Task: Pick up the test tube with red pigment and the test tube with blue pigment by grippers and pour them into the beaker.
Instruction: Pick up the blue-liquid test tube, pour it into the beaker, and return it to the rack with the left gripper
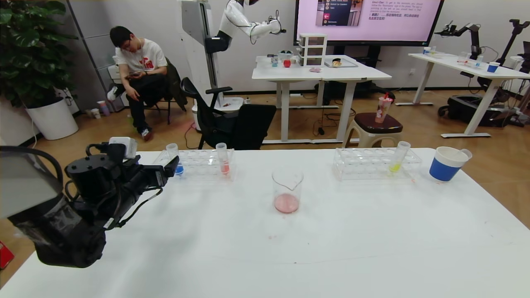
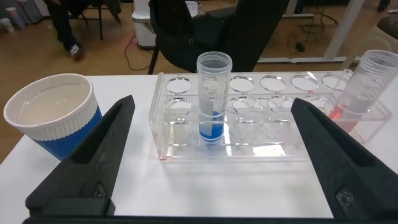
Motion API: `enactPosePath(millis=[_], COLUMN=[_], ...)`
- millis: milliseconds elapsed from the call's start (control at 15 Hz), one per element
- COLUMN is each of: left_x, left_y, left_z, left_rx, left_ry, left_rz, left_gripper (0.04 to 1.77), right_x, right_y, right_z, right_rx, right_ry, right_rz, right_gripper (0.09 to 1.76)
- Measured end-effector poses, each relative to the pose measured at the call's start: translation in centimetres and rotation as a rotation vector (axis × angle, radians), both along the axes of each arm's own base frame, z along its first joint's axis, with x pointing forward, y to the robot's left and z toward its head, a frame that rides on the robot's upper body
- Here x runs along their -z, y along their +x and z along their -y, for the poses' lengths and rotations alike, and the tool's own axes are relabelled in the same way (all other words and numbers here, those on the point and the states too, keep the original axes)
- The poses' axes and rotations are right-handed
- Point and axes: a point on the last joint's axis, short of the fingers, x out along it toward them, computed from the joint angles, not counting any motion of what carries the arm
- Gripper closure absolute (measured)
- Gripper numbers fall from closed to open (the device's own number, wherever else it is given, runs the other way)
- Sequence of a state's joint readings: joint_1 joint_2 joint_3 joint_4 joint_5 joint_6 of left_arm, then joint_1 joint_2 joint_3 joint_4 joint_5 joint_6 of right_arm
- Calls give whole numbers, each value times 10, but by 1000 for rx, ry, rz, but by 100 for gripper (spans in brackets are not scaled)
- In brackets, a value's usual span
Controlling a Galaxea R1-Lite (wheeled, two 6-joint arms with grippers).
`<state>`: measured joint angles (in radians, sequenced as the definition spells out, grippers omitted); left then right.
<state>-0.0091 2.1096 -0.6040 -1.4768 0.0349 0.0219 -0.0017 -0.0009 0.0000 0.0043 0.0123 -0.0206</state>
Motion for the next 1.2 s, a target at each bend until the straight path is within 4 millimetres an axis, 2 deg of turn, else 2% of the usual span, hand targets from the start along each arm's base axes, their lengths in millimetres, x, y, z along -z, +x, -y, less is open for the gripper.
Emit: enactPosePath(millis=[600,1133,1200], left_x=[16,25,25], left_y=[69,82,82], left_z=[1,1,1], left_rx=[-30,-33,-31], left_ry=[-10,-15,-16], left_rz=[58,70,70], left_gripper=[6,6,18], right_x=[0,0,0], right_y=[0,0,0], right_z=[0,0,0], right_rx=[0,0,0], right_ry=[0,0,0], right_rz=[0,0,0], right_gripper=[11,11,11])
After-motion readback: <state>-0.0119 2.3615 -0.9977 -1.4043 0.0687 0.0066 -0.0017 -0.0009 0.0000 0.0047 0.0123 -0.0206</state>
